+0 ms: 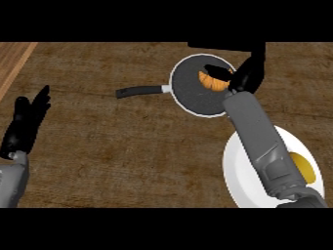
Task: Pick the croissant from the plate and place it in the pan
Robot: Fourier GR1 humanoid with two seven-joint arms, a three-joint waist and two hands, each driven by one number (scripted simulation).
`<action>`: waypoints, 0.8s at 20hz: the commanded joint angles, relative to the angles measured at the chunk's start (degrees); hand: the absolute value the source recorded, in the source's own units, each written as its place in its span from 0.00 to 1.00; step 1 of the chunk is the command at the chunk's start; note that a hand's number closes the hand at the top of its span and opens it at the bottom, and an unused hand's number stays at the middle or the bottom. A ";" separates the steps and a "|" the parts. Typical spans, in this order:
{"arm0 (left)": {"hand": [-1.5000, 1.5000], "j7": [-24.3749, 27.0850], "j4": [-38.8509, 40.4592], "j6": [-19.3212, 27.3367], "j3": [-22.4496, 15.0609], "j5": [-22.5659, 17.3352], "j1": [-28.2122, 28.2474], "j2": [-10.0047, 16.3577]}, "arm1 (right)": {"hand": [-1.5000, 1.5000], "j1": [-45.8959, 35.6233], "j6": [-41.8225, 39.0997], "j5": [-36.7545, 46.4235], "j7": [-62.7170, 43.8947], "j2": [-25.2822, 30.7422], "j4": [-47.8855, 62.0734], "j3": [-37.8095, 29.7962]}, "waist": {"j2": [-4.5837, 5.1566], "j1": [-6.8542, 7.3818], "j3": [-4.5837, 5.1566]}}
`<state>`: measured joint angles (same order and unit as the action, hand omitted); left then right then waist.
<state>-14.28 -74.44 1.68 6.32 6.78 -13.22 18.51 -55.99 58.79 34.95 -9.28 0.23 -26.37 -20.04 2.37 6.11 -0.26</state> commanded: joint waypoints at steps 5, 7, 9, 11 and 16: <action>0.50 -0.76 0.18 0.25 2.20 -0.53 1.93 1.14 | 0.00 1.29 8.92 -6.49 7.39 -0.22 0.25 -4.83 | -1.39 -3.35 0.16; 0.50 -0.34 -0.54 -0.62 3.51 -1.41 4.18 2.23 | 0.00 4.11 9.68 -9.49 9.36 -0.22 -1.90 -3.70 | -1.94 -3.97 0.17; 0.50 0.61 1.18 -2.10 4.10 -1.81 3.61 3.30 | 0.00 5.85 11.64 -15.02 9.03 -0.22 -4.38 2.11 | -2.51 -4.51 0.21; 0.50 -1.82 0.77 0.25 3.38 -0.71 2.53 1.60 | 0.00 12.66 9.08 -15.40 10.93 -0.22 -10.71 3.41 | -2.99 -6.33 0.21; 0.50 -0.57 1.25 1.45 5.38 -0.48 4.34 2.29 | 0.00 24.77 3.57 -14.74 6.65 -0.22 -27.14 10.18 | -3.37 -8.33 0.33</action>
<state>-14.64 -73.73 1.85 10.85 5.76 -8.95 20.76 -39.74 63.95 21.24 -2.09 0.14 -42.95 -13.96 -0.60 -0.60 0.01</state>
